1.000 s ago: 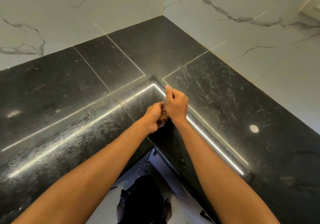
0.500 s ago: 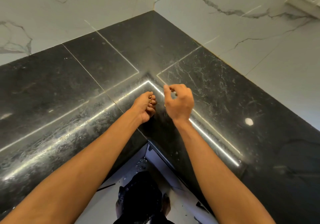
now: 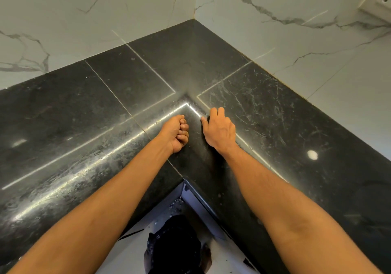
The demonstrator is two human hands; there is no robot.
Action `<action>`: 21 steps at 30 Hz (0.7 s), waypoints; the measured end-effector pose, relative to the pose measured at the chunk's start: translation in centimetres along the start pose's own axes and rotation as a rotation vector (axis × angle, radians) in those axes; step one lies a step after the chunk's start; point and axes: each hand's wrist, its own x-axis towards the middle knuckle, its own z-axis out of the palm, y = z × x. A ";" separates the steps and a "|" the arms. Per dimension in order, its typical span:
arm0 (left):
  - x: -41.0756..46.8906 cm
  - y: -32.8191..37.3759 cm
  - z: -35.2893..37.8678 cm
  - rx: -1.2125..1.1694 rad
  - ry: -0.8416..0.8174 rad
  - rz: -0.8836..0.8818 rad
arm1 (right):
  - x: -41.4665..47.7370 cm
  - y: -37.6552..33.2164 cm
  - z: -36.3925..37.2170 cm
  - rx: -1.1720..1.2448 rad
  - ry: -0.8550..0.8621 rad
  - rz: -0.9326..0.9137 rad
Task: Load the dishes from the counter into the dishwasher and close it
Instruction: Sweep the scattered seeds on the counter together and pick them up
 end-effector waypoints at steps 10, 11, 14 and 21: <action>0.0 -0.7 0.1 -0.004 0.023 0.037 | -1.0 0.0 -0.4 -0.014 -0.034 -0.045; -0.1 -0.8 0.1 0.015 0.033 0.042 | -1.2 -0.1 -0.4 -0.022 -0.039 -0.051; 0.0 -1.1 0.2 0.080 0.057 0.065 | -2.1 0.0 -0.2 0.006 -0.037 -0.053; 0.3 -2.3 0.8 0.463 0.110 0.317 | -5.1 2.1 -0.9 0.540 0.327 0.397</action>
